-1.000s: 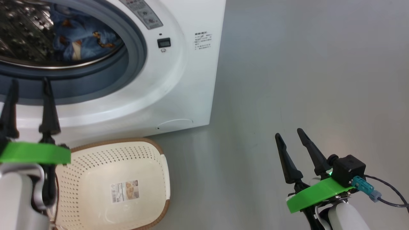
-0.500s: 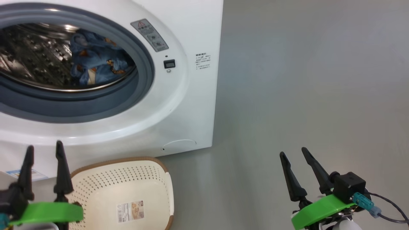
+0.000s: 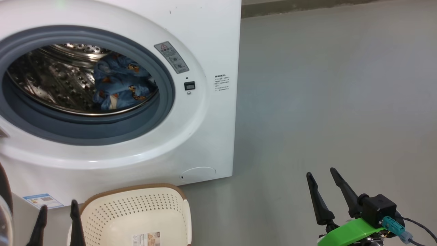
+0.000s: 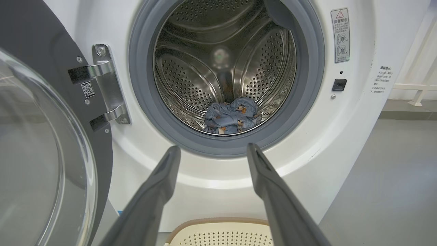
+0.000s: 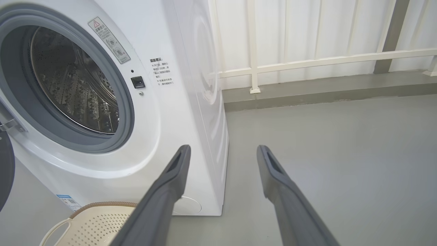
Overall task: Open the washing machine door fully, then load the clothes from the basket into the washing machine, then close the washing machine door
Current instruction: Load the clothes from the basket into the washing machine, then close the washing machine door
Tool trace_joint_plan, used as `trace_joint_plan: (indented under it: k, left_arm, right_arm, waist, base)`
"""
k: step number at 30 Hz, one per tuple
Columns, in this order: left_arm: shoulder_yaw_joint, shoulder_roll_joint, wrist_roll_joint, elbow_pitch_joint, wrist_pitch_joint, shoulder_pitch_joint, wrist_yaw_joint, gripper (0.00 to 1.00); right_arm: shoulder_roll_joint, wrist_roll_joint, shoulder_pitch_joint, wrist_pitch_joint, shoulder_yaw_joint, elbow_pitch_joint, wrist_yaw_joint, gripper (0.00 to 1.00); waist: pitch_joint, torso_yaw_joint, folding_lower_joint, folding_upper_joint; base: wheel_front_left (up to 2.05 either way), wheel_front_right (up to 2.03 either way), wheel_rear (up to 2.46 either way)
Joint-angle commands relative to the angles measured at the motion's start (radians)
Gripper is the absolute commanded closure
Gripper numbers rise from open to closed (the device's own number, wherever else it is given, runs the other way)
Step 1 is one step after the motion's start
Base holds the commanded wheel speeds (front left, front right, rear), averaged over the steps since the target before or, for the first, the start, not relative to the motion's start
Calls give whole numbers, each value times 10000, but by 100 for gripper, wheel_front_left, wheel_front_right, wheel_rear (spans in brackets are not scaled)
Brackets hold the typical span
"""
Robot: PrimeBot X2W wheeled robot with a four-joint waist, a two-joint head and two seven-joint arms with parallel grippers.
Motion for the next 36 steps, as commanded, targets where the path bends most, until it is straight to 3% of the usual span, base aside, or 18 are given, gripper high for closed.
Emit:
trace_joint_plan:
  k: [1, 14, 36]
  left_arm:
    - [385, 93, 98, -250, -53, -63, -76, 0]
    - [459, -346, 423, 1, -53, 756, -265, 0]
    - [841, -462, 645, -175, -53, 595, -390, 0]
  right_arm:
    - [21, -187, -32, -48, 234, -280, 87, 0]
    - [21, -365, 138, -48, 183, -419, 87, 0]
    - [21, -372, 13, -48, 214, -458, 87, 0]
  waist:
    - [-129, 95, 0, 0]
    - [-258, 160, 0, 0]
    - [-220, 156, 0, 0]
  base:
    - [0, 0, 0]
    - [0, 0, 0]
    - [0, 0, 0]
